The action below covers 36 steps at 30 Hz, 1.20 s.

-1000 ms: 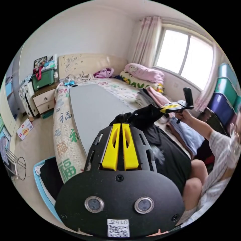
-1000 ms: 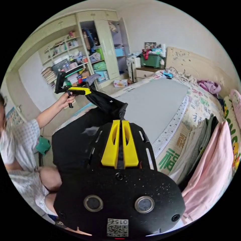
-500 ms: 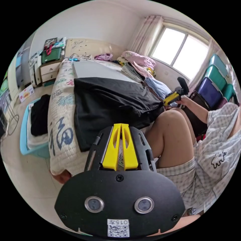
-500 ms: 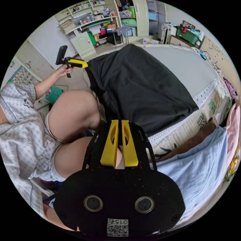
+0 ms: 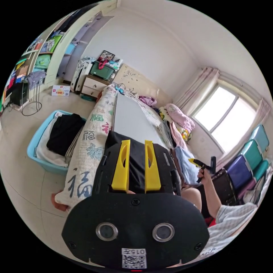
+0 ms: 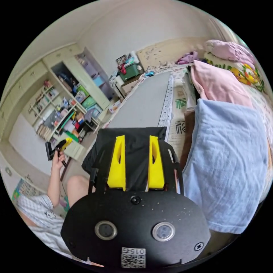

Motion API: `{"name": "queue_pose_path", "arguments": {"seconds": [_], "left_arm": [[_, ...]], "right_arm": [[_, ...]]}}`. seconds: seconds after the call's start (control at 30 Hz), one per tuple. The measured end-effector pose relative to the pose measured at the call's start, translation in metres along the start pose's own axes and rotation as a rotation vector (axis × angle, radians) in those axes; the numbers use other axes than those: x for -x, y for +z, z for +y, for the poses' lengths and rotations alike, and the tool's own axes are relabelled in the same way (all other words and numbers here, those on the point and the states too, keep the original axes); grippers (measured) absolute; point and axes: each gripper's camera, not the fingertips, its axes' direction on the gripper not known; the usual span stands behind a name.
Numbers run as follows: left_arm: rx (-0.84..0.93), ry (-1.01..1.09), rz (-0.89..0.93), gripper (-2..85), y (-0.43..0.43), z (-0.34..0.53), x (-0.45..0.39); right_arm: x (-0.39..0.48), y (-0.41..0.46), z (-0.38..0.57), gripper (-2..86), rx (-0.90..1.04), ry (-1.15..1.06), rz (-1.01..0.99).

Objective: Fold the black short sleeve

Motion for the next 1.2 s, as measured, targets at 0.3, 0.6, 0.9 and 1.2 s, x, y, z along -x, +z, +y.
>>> {"name": "queue_pose_path", "arguments": {"seconds": [0.3, 0.6, 0.9, 1.2], "left_arm": [[0.105, -0.171, -0.076, 11.2, 0.114, -0.048, 0.068], [0.281, -0.156, -0.035, 10.3, 0.193, -0.063, 0.107], [0.356, -0.043, -0.063, 0.8, 0.214, -0.073, 0.088], [0.269, 0.105, -0.117, -0.1, 0.193, -0.074, 0.064]], "right_arm": [[-0.098, 0.083, -0.068, 14.4, 0.076, 0.251, 0.025], [-0.14, 0.154, -0.082, 11.3, 0.257, 0.221, 0.024], [-0.119, 0.167, -0.074, 1.0, 0.228, 0.059, 0.167], [-0.101, 0.201, -0.076, -0.2, 0.192, -0.01, 0.262]]}}
